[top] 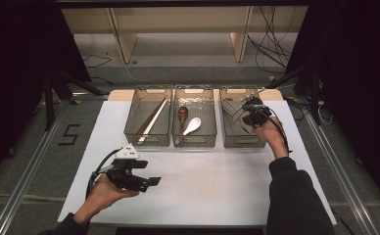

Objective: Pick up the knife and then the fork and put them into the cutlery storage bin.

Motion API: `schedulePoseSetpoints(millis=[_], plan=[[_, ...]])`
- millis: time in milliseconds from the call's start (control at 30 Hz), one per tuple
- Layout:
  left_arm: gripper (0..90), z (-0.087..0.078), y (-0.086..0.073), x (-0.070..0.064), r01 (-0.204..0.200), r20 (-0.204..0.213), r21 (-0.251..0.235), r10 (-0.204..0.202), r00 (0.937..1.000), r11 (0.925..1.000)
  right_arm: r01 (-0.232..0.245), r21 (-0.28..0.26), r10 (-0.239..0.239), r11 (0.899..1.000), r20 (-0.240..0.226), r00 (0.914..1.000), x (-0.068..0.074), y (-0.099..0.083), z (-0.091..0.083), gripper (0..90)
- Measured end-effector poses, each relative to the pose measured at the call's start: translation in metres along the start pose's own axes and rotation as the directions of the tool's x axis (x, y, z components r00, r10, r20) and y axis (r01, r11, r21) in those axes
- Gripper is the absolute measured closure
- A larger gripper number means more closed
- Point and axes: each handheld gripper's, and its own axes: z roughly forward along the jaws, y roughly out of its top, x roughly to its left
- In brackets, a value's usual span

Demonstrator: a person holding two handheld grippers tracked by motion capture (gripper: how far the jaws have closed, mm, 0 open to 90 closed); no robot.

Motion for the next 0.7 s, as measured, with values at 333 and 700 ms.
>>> schedulePoseSetpoints(millis=[333, 700], plan=[[20.5, 0.0, 0.0, 0.0, 0.002, 0.002, 0.006, -0.002, 1.0, 1.0, -0.019, -0.053, 0.017, 0.998, -0.037, 0.9992, -0.002, 0.002, -0.009, 71.4], [20.4, 0.0, 0.0, 0.0, 0.005, 0.001, 0.004, -0.005, 1.0, 1.0, -0.04, -0.114, 0.032, 0.993, -0.068, 0.9972, -0.003, -0.005, -0.036, 54.4]])
